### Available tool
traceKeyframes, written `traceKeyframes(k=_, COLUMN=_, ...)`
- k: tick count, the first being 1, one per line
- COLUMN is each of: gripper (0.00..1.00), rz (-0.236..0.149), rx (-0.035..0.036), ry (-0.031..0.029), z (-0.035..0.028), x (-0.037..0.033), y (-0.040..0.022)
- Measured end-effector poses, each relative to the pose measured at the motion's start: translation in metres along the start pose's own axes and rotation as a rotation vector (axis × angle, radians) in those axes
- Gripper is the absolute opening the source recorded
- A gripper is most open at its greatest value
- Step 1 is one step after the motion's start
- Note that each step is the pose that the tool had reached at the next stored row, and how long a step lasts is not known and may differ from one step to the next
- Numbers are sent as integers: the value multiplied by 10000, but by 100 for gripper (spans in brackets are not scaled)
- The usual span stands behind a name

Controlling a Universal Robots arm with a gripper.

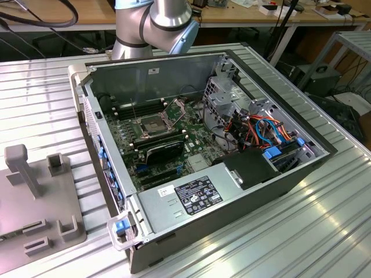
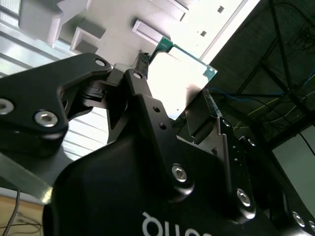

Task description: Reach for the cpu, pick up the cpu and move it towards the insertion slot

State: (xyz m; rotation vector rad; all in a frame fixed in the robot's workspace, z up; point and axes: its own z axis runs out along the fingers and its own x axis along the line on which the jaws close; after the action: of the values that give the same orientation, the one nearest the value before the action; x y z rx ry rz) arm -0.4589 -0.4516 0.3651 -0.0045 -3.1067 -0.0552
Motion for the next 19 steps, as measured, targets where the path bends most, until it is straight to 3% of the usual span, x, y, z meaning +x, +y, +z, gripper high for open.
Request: traceKeyframes(k=19, gripper=55, rz=3, rx=0, ry=88, z=-274, x=8, y=10)
